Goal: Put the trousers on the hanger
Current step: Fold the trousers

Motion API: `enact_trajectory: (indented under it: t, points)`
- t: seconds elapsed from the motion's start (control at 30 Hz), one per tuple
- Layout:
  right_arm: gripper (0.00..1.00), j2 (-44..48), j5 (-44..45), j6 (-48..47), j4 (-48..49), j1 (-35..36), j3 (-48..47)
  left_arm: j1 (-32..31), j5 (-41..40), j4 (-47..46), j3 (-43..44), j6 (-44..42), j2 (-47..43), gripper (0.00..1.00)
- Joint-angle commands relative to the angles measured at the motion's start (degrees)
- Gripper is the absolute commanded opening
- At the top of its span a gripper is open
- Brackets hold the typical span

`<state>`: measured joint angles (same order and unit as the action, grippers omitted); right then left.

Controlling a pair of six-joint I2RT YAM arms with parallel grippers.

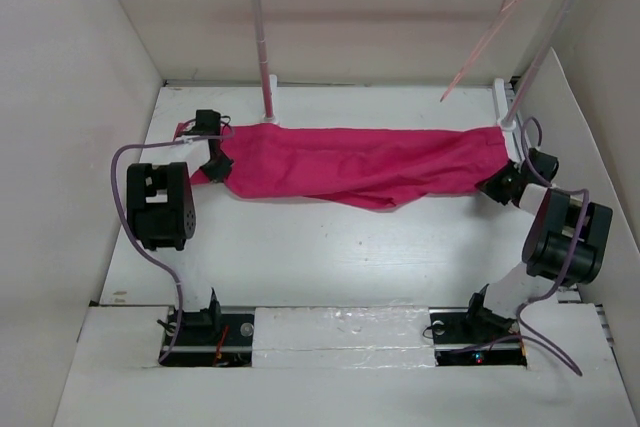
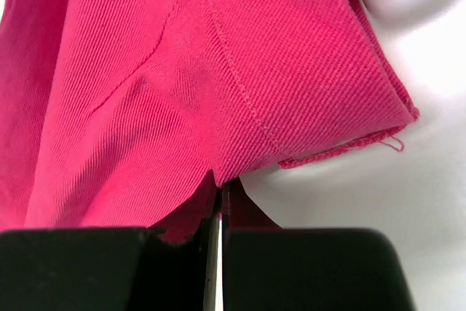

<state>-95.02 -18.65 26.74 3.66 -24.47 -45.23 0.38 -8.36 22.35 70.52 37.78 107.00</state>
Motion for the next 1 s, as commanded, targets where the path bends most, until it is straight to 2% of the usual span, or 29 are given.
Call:
enact_trajectory:
  t: [0.0,0.07,0.27,0.33,0.43,0.47,0.5,0.53,0.57,0.63,0.67,0.73,0.8,0.9,0.93,0.97]
  points:
    - [0.00,11.2,4.1,-4.2,-3.4,-4.7,5.7,1.6,-9.0,4.3,4.1,-2.1,2.8,0.00]
    - [0.00,13.6,4.8,-5.4,-6.6,-5.5,8.3,1.6,-10.0,4.8,3.7,-2.4,2.2,0.00]
    - [0.00,32.7,6.0,-8.5,-15.7,-14.6,17.1,1.6,-12.0,4.4,-4.2,-3.1,-7.2,0.00]
    - [0.00,37.6,7.6,-11.3,-18.9,-17.9,16.7,1.6,-10.2,4.4,-6.8,-1.7,-11.0,0.00]
    - [0.02,39.3,8.5,-13.8,-22.8,-22.9,13.1,1.6,-7.7,5.2,-8.1,-1.0,-14.4,0.00]
    - [0.12,38.6,8.4,-14.4,-23.1,-23.5,11.8,1.6,-7.8,5.9,-8.5,-0.9,-15.1,0.00]
    - [0.26,37.8,6.2,-15.0,-22.4,-23.5,9.2,1.6,-6.7,5.5,-9.1,-1.2,-16.2,0.06]
    - [0.52,36.8,4.3,-16.6,-21.9,-23.5,7.8,1.6,-6.1,5.4,-10.0,-1.8,-18.0,0.25]
    - [0.62,33.9,2.7,-17.6,-24.0,-23.5,6.1,1.6,-5.6,5.5,-10.4,-2.0,-19.2,0.34]
    - [0.69,32.2,-0.6,-20.7,-27.0,-22.0,1.7,1.6,-4.6,5.6,-11.3,-2.6,-22.7,0.51]
    - [0.69,32.2,-0.9,-21.7,-27.7,-21.2,0.8,1.6,-4.7,5.6,-11.5,-2.8,-23.7,0.54]
    - [0.69,34.1,0.8,-22.5,-29.6,-15.2,-0.1,1.6,-5.8,5.5,-11.7,-3.2,-26.8,0.62]
    - [0.68,38.3,-2.2,-21.0,-28.1,-11.6,1.5,1.6,-9.5,5.3,-11.4,-3.5,-27.4,0.62]
    - [0.46,41.5,-6.6,-18.7,-25.1,-3.3,5.0,1.6,-12.9,4.5,-7.1,-4.5,-23.0,0.62]
    - [0.18,43.4,-7.5,-19.4,-24.3,-0.8,5.6,1.6,-13.8,5.2,-2.5,-3.8,-21.2,0.60]
    - [0.04,44.2,-8.2,-20.1,-24.1,4.3,6.9,1.6,-14.1,6.3,-0.1,-3.3,-19.6,0.58]
